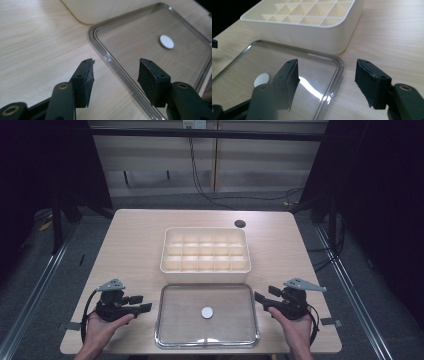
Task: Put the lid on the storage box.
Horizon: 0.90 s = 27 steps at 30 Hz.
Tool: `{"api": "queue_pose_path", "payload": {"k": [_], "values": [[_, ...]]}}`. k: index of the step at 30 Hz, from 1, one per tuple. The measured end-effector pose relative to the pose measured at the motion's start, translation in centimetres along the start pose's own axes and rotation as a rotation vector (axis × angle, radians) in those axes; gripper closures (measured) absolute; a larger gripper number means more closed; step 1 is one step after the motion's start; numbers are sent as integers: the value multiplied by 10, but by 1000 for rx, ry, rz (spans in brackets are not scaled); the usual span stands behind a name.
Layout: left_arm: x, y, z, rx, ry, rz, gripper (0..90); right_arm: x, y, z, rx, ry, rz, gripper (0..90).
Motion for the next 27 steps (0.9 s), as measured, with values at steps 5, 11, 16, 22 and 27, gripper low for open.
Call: {"api": "queue_pose_path", "payload": {"k": [5, 11, 16, 22, 27], "values": [[5, 1, 9, 25, 8, 29, 518, 14, 6, -1, -19, 69, 40, 380], [8, 6, 27, 24, -13, 31, 556, 18, 6, 14, -38, 88, 59, 394], [23, 3, 18, 13, -14, 2, 574, 40, 1, -1, -32, 125, 33, 410], [30, 3, 12, 2, 27, -8, 542, 45, -5, -10, -15, 132, 29, 443], [34, 1, 10, 20, 48, -18, 544, 50, -8, -15, -29, 153, 14, 465]]}}
Point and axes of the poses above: each handheld gripper's, and its own axes: x roughly forward along the jaws, z roughly out of its top, y roughly to its left, the point moved 3 cm from there along x, roughly forward along the jaws, and after that the axes turned 13 degrees about -z, right-handed, at the moved point
